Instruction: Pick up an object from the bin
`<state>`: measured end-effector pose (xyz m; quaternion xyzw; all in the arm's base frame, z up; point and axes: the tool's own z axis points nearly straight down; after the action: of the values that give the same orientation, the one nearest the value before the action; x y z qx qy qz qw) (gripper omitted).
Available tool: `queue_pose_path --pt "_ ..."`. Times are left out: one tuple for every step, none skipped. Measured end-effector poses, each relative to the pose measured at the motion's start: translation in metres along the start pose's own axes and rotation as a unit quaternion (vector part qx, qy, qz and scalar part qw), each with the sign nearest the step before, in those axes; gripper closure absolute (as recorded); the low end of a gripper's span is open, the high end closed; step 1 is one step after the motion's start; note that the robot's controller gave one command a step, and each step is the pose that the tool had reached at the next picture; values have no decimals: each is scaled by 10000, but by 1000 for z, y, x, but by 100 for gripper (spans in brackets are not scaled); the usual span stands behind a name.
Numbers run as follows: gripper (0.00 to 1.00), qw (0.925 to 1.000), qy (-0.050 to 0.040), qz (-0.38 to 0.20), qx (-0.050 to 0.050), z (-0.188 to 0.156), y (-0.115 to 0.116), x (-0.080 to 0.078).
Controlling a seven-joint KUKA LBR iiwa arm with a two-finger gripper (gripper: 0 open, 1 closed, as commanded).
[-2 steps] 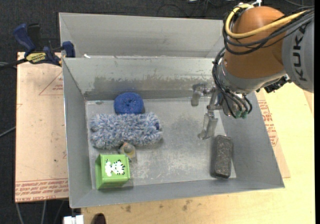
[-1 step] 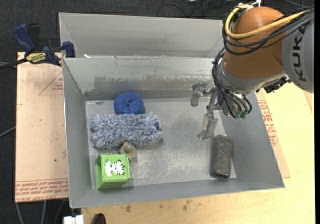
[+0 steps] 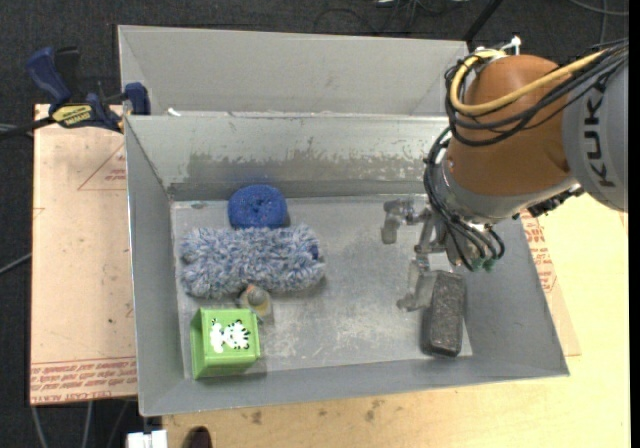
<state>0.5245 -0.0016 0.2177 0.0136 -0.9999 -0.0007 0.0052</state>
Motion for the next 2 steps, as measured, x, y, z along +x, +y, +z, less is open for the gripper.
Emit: queue_pose_path --pt "0 9999 -130 -78 10 8 -10 -1" --pt "0 9974 -105 -707 19 66 12 -48"
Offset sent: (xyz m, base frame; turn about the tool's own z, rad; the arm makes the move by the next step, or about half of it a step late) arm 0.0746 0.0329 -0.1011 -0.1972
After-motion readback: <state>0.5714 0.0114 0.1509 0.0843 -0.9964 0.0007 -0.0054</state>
